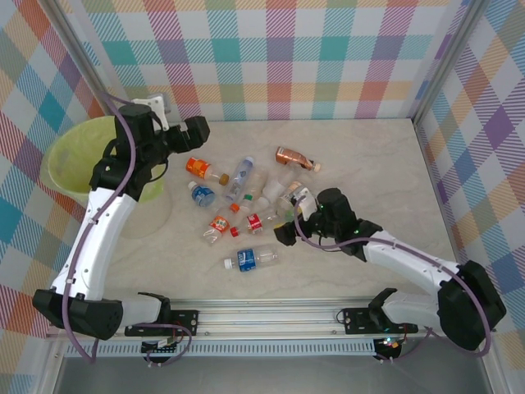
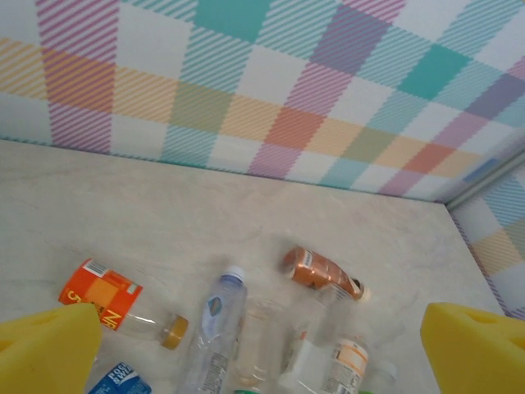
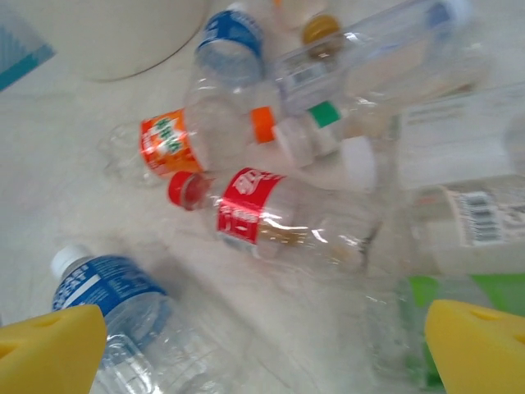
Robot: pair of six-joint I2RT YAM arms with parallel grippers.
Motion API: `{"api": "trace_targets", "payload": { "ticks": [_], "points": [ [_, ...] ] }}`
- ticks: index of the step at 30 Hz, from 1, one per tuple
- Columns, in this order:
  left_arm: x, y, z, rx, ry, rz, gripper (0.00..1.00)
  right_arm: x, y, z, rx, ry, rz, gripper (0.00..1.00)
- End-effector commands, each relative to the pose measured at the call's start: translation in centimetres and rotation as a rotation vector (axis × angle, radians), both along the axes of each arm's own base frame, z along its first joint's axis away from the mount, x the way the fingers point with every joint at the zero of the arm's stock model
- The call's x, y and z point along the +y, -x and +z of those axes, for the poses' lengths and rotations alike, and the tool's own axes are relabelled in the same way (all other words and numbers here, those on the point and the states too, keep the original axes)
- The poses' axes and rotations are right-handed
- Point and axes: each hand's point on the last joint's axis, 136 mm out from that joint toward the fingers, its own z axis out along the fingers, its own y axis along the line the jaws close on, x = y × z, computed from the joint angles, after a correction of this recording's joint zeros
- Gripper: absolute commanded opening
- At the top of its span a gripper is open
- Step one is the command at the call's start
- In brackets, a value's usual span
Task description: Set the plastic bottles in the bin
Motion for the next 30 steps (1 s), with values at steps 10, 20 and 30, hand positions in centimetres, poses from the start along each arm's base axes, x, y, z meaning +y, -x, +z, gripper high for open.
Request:
{"api": "trace_targets", "payload": {
  "ticks": [10,20,30],
  "points": [
    [-2.3,3.6,-4.3,0.119,0.03,-0.157,1.0,4.9,6.9,-4.1,0.009,0.233,0.626,0.98],
    [-0.8,3.9,-6.2,0.146,0.005,-0.076,1.0,6.1,7.4,-9.6,-0.114,0.506,0.809,0.95],
    [-0.6,4.0,-6.9,0.157,-0.011,-0.073,1.0,6.1,7.1,-12.2,-0.137,0.572,0.798,0.75]
  ]
}}
